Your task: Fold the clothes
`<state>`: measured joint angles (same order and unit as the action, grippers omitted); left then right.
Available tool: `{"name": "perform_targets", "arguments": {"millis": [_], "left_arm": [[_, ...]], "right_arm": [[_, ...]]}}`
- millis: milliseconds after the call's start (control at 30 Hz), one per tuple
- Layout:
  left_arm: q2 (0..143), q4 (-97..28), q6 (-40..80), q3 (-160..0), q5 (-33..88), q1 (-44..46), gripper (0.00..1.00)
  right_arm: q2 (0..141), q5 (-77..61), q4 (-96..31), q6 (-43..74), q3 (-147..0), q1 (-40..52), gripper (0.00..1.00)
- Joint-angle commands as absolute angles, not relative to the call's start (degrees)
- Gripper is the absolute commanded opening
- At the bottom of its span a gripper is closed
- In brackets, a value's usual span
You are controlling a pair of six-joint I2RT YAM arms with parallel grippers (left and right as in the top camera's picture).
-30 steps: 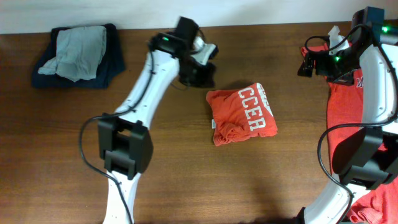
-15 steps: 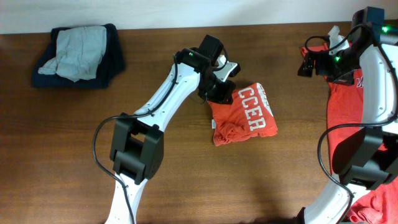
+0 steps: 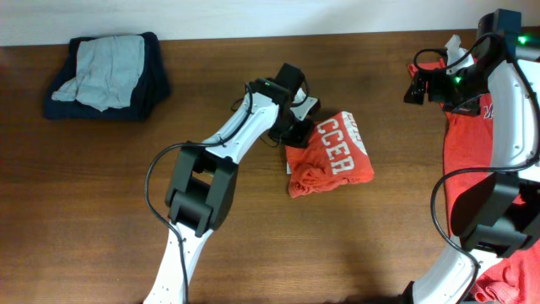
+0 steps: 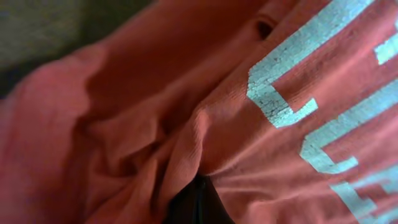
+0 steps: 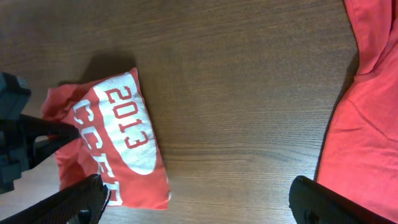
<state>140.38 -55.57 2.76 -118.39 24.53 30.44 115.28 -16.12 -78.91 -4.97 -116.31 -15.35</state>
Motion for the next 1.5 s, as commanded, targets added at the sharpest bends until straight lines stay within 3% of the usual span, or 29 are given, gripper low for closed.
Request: {"name": "perform_targets", "arguments": {"millis": [0, 467, 767, 1467], "left_arm": [[141.23, -53.10, 1.63, -118.15, 12.60, 30.28, 0.01], [138.17, -63.83, -2.24, -131.22, 13.74, 30.24, 0.00], [139.28, -74.52, -7.42, -131.28, 36.80, 29.89, 0.00], [151.33, -81.49, -7.44, -131.28, 37.76, 29.85, 0.00]], "right_arm": [[114.08, -15.84, -79.09, -5.54, -117.27, -15.46, 0.99], [114.08, -15.84, -79.09, -5.54, -117.27, -15.46, 0.99], [114.08, -15.84, -79.09, -5.54, -117.27, -15.46, 0.99], [114.08, -15.84, -79.09, -5.54, -117.27, -15.46, 0.99]]}}
